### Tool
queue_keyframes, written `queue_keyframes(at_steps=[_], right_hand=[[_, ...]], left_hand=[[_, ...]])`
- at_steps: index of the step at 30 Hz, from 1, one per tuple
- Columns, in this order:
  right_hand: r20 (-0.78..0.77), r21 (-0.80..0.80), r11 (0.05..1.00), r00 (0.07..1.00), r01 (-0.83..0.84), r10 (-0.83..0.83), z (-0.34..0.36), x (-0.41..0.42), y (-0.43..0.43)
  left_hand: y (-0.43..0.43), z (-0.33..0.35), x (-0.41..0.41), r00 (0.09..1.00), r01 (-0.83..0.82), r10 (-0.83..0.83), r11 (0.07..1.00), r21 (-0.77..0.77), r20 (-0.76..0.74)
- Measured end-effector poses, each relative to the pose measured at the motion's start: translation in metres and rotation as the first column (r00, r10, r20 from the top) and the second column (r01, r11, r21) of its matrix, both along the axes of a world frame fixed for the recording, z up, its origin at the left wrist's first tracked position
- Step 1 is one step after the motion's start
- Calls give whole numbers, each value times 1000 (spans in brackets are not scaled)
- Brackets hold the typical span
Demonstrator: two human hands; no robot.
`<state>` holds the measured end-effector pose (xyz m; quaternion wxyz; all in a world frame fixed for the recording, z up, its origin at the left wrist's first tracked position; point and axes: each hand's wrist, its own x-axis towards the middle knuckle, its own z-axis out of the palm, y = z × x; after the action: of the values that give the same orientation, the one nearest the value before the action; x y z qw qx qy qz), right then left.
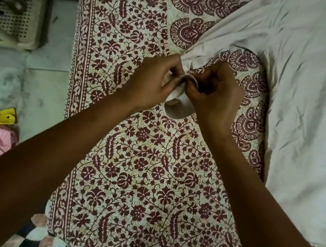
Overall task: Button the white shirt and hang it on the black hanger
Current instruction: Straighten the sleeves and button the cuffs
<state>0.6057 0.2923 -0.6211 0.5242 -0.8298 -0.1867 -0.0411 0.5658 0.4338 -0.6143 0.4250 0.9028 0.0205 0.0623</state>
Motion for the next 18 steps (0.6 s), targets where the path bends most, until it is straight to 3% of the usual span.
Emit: queue_keyframes(at_steps=[3,8,14,18], right_hand=[[2,-27,999,1000,-19,19,4,4,1],[-143,53,986,976,-158,164,4,17,1],[-394,364,931,909,15,139,-1,18,0],[-464,311,950,872,-1,153,-2,18,3]], left_hand=[[-3,-2,-4,999,-43,39,993,-112,-38],[-6,-14,-9,979,-204,199,952,-227,-47],[-13,-6,1,960,-279,267,857,-434,-89],[-15,-7,0,948,-308,316,865,-396,-48]])
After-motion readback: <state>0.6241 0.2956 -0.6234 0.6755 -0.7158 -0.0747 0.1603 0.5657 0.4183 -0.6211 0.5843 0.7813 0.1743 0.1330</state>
